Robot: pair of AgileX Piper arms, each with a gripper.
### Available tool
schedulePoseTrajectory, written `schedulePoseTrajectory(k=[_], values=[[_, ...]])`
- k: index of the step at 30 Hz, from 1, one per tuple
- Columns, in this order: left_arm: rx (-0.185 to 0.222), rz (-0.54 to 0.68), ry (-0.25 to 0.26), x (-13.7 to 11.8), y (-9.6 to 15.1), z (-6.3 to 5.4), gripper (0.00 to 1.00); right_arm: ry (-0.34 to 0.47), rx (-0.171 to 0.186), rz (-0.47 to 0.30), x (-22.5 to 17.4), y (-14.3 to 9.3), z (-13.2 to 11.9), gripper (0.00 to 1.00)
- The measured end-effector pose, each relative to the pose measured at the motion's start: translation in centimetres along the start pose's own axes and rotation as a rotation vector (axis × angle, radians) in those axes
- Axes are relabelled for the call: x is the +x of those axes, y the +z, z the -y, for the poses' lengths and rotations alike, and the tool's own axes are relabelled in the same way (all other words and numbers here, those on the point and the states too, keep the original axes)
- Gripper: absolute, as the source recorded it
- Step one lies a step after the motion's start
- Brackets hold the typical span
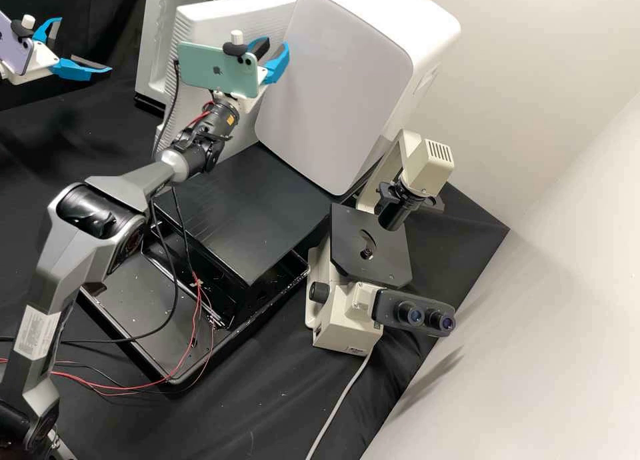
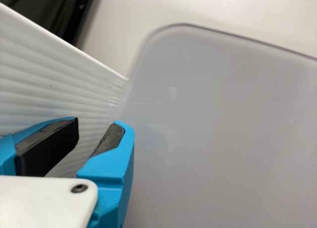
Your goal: Close the incubator door
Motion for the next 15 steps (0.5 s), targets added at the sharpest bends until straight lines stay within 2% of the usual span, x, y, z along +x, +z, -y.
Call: schedulePoseTrajectory(k=[4,9,11,15], values=[[0.0,0.0,0.0,0.0,0.0,0.0,1.0,-0.036,0.017,-0.051,0.4,-2.4,0.5,0.0],[0.0,0.0,0.0,0.0,0.0,0.0,1.0,-0.083,0.002,-0.147,0.8,-5.9,1.1,0.0],[0.0,0.0,0.0,0.0,0.0,0.0,1.0,-0.084,0.018,-0.188,1.0,-7.3,1.2,0.0],[0.0,0.0,0.0,0.0,0.0,0.0,1.0,-0.087,0.04,-0.226,1.4,-8.6,1.6,0.0]])
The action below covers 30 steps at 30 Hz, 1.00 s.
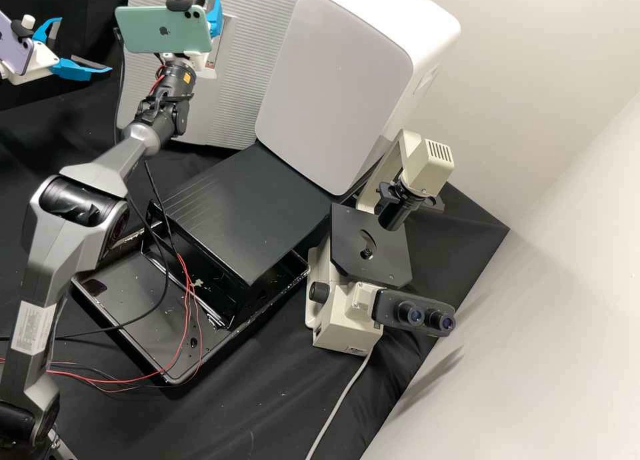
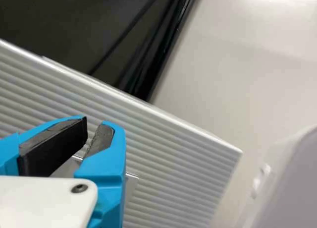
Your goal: Close the incubator door
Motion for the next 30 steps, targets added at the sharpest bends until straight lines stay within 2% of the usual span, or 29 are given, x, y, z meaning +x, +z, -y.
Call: schedulePoseTrajectory(k=[4,6,22,26,30], values=[[0.0,0.0,0.0,0.0,0.0,0.0,1.0,-0.009,0.037,0.008,0.3,0.1,0.2,0.0],[0.0,0.0,0.0,0.0,0.0,0.0,1.0,-0.009,0.044,0.008,0.3,0.1,0.2,0.0],[0.0,0.0,0.0,0.0,0.0,0.0,1.0,-0.061,0.052,0.035,-0.6,0.9,1.9,0.0],[0.0,0.0,0.0,0.0,0.0,0.0,1.0,-0.044,0.061,0.038,-1.8,1.2,1.7,0.0],[0.0,0.0,0.0,0.0,0.0,0.0,1.0,-0.005,0.035,0.048,-4.4,1.2,1.3,0.0]])
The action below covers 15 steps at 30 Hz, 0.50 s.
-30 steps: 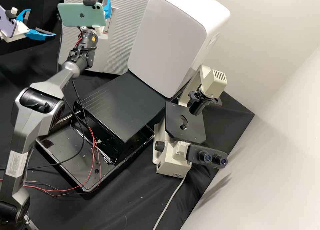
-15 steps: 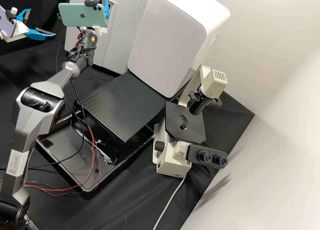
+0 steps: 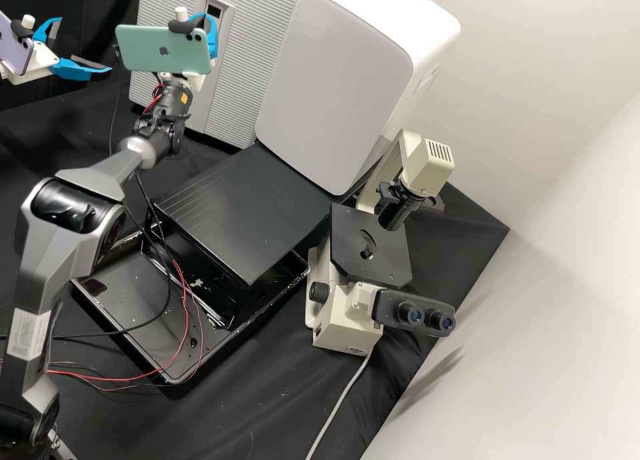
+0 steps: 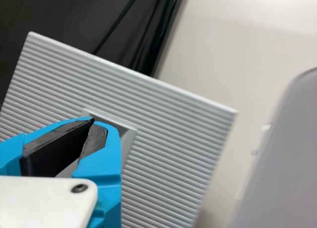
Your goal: Close the incubator door
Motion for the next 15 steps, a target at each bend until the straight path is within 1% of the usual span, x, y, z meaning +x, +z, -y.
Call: schedulePoseTrajectory(k=[1,2,5,7,8,11,12,15], values=[[0.0,0.0,0.0,0.0,0.0,0.0,1.0,0.034,-0.007,0.002,-1.0,0.1,-0.4,0.0],[0.0,0.0,0.0,0.0,0.0,0.0,1.0,0.051,-0.019,0.003,-1.9,0.0,-0.5,1.0],[0.0,0.0,0.0,0.0,0.0,0.0,1.0,0.097,-0.052,0.002,-4.3,-0.2,-0.9,1.0],[0.0,0.0,0.0,0.0,0.0,0.0,1.0,0.146,-0.06,-0.002,-5.7,-0.4,-1.2,1.0],[0.0,0.0,0.0,0.0,0.0,0.0,1.0,0.163,-0.069,-0.007,-6.5,-0.4,-1.2,1.0],[0.0,0.0,0.0,0.0,0.0,0.0,1.0,0.196,-0.094,-0.004,-8.7,-0.2,-0.8,1.0],[0.0,0.0,0.0,0.0,0.0,0.0,1.0,0.213,-0.095,0.006,-9.7,-0.1,-0.6,1.0],[0.0,0.0,0.0,0.0,0.0,0.0,1.0,0.222,-0.092,0.01,-11.6,0.1,-0.1,1.0]])
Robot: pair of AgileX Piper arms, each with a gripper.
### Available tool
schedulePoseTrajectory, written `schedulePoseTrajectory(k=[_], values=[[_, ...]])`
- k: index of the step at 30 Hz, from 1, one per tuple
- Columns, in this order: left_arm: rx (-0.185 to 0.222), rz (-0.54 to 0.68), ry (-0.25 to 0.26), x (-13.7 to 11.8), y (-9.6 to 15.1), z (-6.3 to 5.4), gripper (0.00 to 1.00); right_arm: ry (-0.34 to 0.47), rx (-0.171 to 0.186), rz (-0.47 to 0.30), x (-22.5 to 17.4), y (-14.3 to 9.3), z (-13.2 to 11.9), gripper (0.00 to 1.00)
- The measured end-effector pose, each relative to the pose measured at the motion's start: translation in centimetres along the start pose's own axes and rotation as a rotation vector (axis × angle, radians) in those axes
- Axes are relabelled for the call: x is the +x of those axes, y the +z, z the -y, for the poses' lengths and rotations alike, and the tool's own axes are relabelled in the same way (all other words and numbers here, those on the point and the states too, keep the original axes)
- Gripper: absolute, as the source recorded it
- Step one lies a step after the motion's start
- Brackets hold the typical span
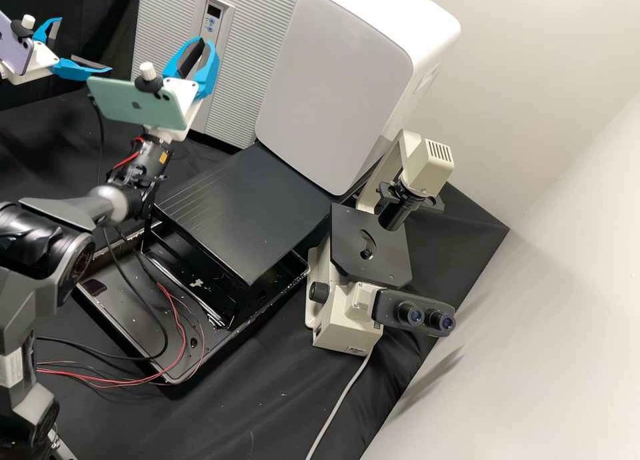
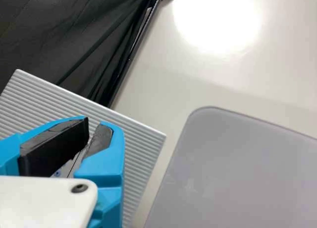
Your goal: Close the incubator door
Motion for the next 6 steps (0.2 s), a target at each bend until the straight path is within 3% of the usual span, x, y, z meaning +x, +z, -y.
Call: schedulePoseTrajectory(k=[4,6], values=[[0.0,0.0,0.0,0.0,0.0,0.0,1.0,-0.012,0.002,0.014,-2.0,0.3,0.1,1.0],[0.0,0.0,0.0,0.0,0.0,0.0,1.0,-0.025,0.024,0.034,-3.0,0.7,-0.1,1.0]])
